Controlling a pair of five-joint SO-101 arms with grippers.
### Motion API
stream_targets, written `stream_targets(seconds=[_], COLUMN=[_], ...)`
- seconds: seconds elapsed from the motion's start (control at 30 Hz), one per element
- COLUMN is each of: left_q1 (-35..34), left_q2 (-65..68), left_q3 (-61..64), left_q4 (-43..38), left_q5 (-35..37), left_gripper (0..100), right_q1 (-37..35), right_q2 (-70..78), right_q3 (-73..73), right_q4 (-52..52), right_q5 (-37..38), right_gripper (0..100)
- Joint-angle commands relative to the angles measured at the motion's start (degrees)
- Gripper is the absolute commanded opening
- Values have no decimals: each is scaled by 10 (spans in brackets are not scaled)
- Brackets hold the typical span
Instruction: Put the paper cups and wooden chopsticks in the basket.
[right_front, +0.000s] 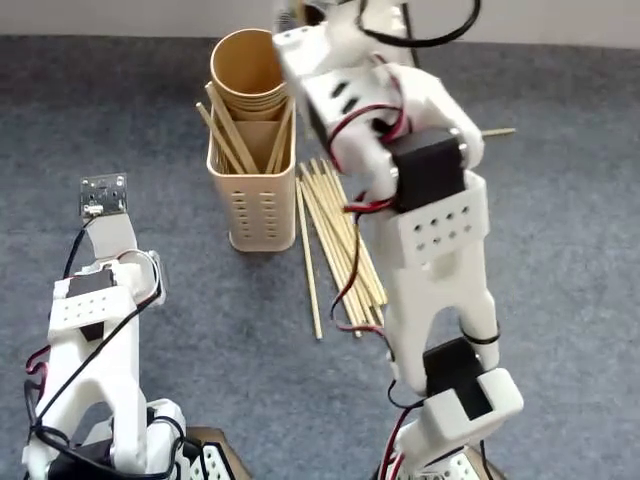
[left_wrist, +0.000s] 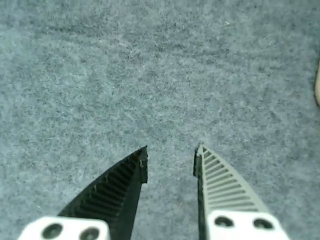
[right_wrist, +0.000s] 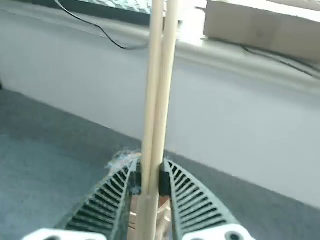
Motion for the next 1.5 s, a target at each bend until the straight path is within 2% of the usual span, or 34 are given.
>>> stream_targets(seconds=[0.0, 0.17, 0.2, 0.33, 0.4, 0.5, 0.57, 0.7, 0.77, 0.87, 1.03, 1.33, 1.47], left_q1=[7, 7, 7, 17, 20, 22, 22, 27, 37, 43, 44, 44, 44], left_q2=[-8, -8, -8, -8, -8, -8, -8, -8, -8, -8, -8, -8, -8], left_q3=[2, 14, 14, 15, 15, 15, 16, 22, 25, 29, 29, 51, 51], left_q4=[-18, -41, -41, -38, -38, -37, -37, -40, -40, -40, -40, -86, -86], left_q5=[-3, -4, -4, -4, -4, -4, -4, -4, -4, -22, -41, -44, -44], left_gripper=[178, 178, 178, 178, 178, 178, 178, 179, 179, 178, 178, 178, 178], right_q1=[-41, -48, -50, 19, -5, -25, -27, -23, -23, -40, -62, -79, -76], right_q2=[-65, -180, -204, -312, -382, -507, -606, -790, -814, -742, -560, -301, -169], right_q3=[-63, -117, -113, 50, 151, 367, 553, 937, 1025, 1034, 907, 667, 581], right_q4=[17, 330, 367, 358, 349, 275, 189, -131, -295, -399, -445, -533, -535], right_q5=[12, 22, 30, 31, 33, 30, 16, 30, 33, 41, 79, 75, 48], right_gripper=[5, 5, 5, 6, 6, 6, 6, 6, 5, 5, 5, 5, 5])
